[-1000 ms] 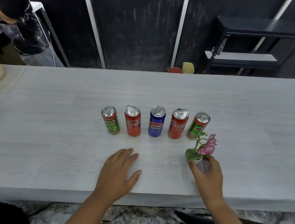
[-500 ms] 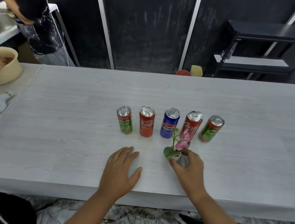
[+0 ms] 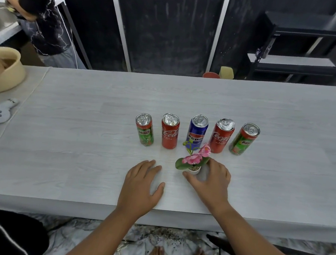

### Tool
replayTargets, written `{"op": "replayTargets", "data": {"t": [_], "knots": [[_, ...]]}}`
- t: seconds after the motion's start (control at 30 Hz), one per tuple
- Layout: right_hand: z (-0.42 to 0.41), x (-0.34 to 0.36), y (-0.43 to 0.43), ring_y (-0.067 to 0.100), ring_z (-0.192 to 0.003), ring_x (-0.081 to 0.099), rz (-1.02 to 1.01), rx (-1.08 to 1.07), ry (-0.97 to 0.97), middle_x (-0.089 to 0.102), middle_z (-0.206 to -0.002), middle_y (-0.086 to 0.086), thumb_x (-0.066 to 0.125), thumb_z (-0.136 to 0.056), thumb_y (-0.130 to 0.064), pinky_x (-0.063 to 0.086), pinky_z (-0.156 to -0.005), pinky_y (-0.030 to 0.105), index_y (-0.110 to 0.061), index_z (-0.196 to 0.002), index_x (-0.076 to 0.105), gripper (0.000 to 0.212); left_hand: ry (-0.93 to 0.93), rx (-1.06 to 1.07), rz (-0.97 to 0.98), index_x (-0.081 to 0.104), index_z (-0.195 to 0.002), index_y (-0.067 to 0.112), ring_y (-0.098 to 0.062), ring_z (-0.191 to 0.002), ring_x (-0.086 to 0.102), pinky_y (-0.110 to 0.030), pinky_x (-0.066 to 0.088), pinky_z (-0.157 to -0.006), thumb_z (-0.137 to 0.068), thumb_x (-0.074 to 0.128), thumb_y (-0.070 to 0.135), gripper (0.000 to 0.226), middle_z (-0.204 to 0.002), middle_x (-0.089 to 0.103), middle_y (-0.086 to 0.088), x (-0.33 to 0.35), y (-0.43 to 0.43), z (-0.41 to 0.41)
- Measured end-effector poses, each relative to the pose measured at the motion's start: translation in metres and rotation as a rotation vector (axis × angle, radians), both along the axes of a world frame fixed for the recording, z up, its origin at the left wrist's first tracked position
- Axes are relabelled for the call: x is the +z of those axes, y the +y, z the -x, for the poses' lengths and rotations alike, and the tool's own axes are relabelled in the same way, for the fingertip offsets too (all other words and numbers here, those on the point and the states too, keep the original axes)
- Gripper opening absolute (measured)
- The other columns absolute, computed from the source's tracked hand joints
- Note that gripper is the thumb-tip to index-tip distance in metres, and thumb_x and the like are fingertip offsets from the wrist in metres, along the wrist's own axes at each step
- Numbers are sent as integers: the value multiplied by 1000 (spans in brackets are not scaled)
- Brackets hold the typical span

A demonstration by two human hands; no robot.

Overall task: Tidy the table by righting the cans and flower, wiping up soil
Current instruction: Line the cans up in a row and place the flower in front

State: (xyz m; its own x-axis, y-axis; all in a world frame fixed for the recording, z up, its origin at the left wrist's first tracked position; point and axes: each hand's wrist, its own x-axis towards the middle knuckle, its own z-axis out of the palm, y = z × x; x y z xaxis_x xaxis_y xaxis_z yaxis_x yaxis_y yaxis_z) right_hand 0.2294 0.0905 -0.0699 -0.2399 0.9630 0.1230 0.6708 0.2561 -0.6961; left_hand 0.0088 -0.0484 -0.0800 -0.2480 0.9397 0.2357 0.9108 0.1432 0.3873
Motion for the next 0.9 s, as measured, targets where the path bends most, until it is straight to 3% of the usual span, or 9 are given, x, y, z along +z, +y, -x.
{"op": "replayTargets", "data": {"t": [0.1,0.23,0.33,0.43,0.63,0.77,0.9], "knots": [[-6,-1,1,15,-123,51,-25,81,19,58,-110,-23,70,-79,-52,32,-113,41,-43,-110,59,34,0,2,-1,66,-147,26,-23,-149,51,-48,43,-121,-101,66,50,53,-159,57,4,-1,0,0],[-6,-2,1,14,-122,50,-7,73,14,59,-109,-19,68,-77,-54,27,-109,33,-36,-103,63,32,4,1,-2,66,-147,25,-23,-149,51,-48,43,-121,-101,65,50,53,-159,57,4,-1,1,0],[-4,-3,3,11,-110,49,-11,33,13,59,-104,-19,75,-74,-64,29,-103,31,-35,-103,58,45,11,-4,-9,66,-147,25,-22,-149,51,-47,43,-121,-101,65,50,52,-158,57,4,-2,1,0],[-4,-5,2,5,-112,43,-19,36,-4,55,-111,-19,80,-70,-72,26,-108,29,-36,-116,58,62,13,-4,-12,66,-147,26,-22,-148,51,-46,42,-121,-101,66,50,52,-158,57,4,-2,1,0],[-5,-4,5,18,-124,50,-69,144,-115,56,-118,-17,63,-81,-56,30,-113,40,-37,-122,64,45,12,-6,-27,65,-147,26,-22,-148,51,-43,40,-123,-101,65,51,52,-158,57,4,-6,1,1],[-5,-5,3,11,-123,48,-83,94,-64,53,-119,-22,72,-80,-64,25,-110,32,-33,-123,67,54,14,-3,-19,64,-148,27,-21,-150,50,-42,39,-124,-102,63,53,53,-159,56,6,-7,1,2],[-4,-3,2,5,-117,44,-64,94,-62,56,-119,-20,76,-73,-77,29,-109,34,-36,-124,59,68,18,-3,-13,64,-148,27,-20,-150,49,-42,38,-125,-102,63,53,53,-160,55,6,-7,1,1]]}}
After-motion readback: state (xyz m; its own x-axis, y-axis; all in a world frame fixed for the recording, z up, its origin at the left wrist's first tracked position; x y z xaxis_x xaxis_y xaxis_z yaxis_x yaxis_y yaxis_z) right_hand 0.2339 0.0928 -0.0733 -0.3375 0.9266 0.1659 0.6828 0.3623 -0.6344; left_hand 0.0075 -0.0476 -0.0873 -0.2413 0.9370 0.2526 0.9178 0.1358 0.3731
